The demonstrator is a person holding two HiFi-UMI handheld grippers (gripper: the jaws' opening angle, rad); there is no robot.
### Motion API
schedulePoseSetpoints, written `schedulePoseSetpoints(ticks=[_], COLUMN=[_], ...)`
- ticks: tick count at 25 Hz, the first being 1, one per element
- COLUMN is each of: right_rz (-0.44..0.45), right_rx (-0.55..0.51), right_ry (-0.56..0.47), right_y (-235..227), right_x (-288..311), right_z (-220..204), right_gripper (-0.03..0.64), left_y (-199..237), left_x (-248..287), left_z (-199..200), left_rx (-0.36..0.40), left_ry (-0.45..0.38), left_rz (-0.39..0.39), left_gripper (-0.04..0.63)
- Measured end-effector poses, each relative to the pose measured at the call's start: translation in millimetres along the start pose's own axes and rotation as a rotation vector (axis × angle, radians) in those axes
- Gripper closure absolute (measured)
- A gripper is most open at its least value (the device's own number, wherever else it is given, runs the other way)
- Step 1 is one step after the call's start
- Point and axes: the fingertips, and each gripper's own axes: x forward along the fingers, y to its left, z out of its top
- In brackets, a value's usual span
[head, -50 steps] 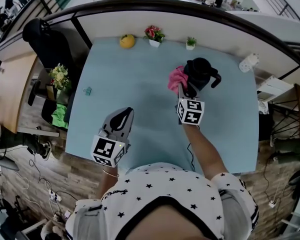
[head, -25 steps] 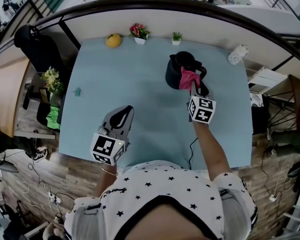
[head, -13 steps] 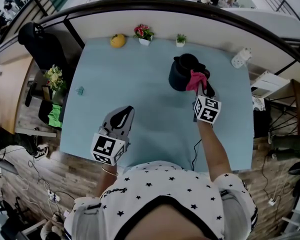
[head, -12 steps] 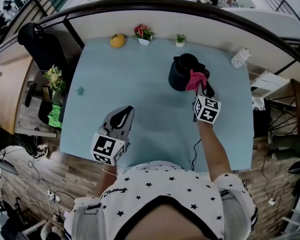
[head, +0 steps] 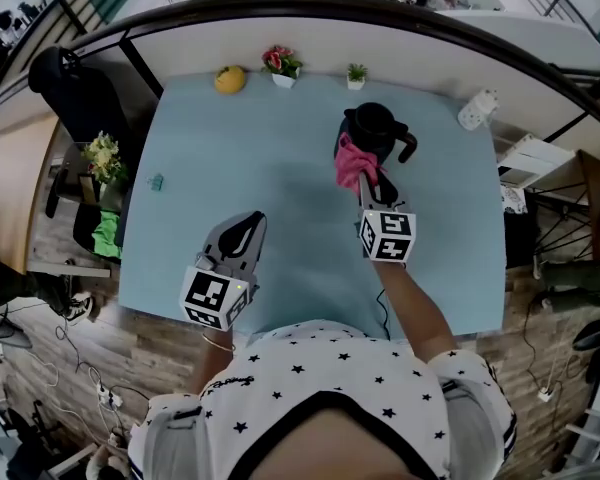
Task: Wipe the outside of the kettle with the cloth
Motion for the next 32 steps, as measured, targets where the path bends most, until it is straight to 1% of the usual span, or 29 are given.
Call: schedulePoseSetpoints(ticks=[3, 5, 11, 16, 20, 32], right_rz=[0.032, 0.036, -0.013, -0.074, -0.091, -0.14], right_rx=[0.013, 0.034, 0.075, 0.095, 0.098, 0.105], right_ry=[0.023, 0.047, 0.089, 0.119, 0.129, 0.122], right_y=[23.6, 34.0, 45.9, 39.6, 34.4, -1.3], right_x=[16.2, 29.2, 61.0, 73.7, 69.7, 32.3], right_z=[-6.2, -13.0, -30.1, -43.9, -50.3, -55.1], right_gripper=[0.52, 0.52, 0.52, 0.52, 0.52, 0.52], left_y=[3.7, 7.5, 25.0, 36.5, 39.2, 9.7], left_x=[-1.1, -2.0, -7.7, -9.3, -7.8, 12.8], left_z=[-1.9, -3.4, -10.1, -13.9, -15.3, -10.8], left_rx=[-0.003, -0.006, -0.02, -0.026, -0.026, -0.009], left_ry=[0.002, 0.005, 0.021, 0.028, 0.033, 0.025], left_rz=[0.0, 0.004, 0.033, 0.046, 0.043, -0.039], left_gripper=[0.557, 0.557, 0.557, 0.557, 0.557, 0.557])
